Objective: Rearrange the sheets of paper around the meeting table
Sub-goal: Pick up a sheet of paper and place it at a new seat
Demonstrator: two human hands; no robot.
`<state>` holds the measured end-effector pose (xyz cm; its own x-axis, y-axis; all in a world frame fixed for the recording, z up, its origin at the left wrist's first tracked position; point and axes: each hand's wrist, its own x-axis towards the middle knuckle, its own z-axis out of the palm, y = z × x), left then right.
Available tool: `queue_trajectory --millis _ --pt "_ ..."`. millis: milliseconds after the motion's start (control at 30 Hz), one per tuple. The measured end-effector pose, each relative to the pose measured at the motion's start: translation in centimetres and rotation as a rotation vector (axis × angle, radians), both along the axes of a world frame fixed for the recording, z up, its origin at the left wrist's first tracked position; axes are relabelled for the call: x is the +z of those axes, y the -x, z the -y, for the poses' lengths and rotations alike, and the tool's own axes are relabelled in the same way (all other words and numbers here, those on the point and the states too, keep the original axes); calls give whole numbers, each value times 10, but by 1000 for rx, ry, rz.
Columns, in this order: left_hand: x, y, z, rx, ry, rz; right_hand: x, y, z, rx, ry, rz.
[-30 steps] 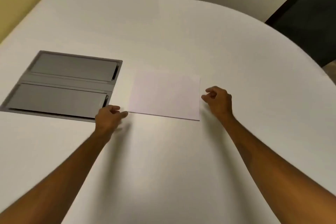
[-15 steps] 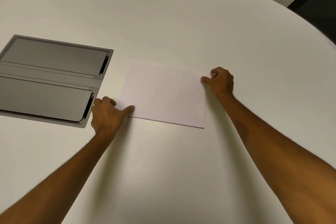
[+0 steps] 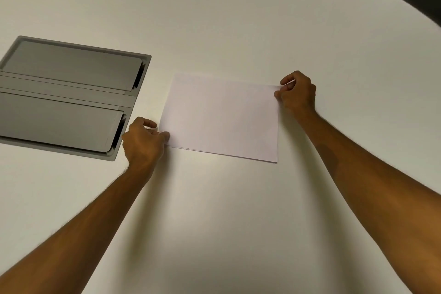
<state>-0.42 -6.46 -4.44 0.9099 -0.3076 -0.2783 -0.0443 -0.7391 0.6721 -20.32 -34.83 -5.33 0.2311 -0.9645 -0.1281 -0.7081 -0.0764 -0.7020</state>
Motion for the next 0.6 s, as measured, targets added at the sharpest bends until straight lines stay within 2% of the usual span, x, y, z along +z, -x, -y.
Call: queue_trajectory --millis 200,367,500,600 --pt "2 -4 -3 27 105 -59 0 5 3 37 18 18" --pt "5 -6 -5 52 278 -199 3 10 9 64 14 57" --pt "8 -11 -13 31 376 -283 12 15 7 204 77 59" --pt "16 -17 -20 -31 401 -274 28 16 1 376 62 67"
